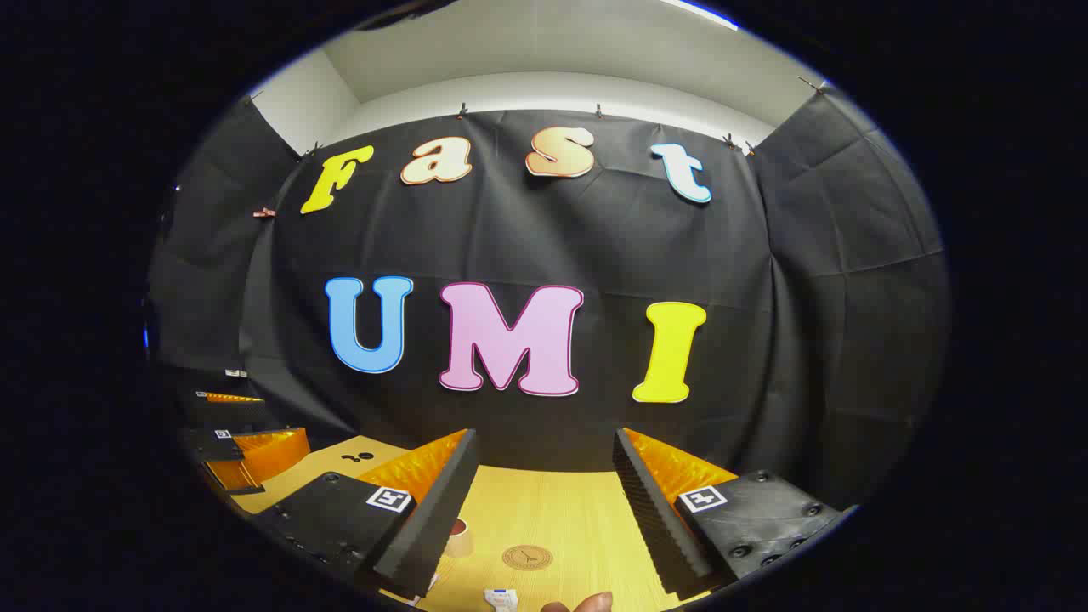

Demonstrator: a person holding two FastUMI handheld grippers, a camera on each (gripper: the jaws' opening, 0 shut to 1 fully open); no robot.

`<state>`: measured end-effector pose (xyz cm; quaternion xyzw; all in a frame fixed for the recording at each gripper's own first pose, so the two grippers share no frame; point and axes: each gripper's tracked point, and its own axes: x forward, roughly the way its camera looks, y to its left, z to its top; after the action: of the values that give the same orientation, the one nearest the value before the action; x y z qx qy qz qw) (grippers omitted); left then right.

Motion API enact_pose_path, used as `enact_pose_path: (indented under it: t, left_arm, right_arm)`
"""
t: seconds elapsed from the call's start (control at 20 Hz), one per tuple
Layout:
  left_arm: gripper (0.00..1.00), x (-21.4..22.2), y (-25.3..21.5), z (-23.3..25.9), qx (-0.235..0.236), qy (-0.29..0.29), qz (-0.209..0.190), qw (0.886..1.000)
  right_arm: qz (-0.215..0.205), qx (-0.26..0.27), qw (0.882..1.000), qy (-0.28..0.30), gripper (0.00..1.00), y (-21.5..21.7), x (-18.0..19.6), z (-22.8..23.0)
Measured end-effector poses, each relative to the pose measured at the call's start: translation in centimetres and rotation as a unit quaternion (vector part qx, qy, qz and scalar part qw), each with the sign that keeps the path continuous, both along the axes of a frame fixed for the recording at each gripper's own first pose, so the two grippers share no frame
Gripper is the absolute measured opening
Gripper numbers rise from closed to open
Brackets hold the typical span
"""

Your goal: Put the toothbrush and toothpaste on the desktop into the cup, then pick up the cup and place it on the coaster on the desktop.

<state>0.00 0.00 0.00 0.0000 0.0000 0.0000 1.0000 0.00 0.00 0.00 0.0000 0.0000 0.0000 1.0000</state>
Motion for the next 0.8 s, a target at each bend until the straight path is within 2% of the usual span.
enact_pose_path:
  t: [0.3,0.8]
  left_arm:
    - [0.98,0.3,-0.3,-0.3,0.013,0.010,0.007,1.000]
    - [0.98,0.3,-1.8,-1.8,0.006,0.033,-0.003,0.999]
  right_arm:
    - [0.003,0.003,1.000,0.003,0.97,-0.4,-0.1,-0.6]
    - [0.003,-0.006,1.000,0.017,0.97,-1.2,-0.7,-2.0]
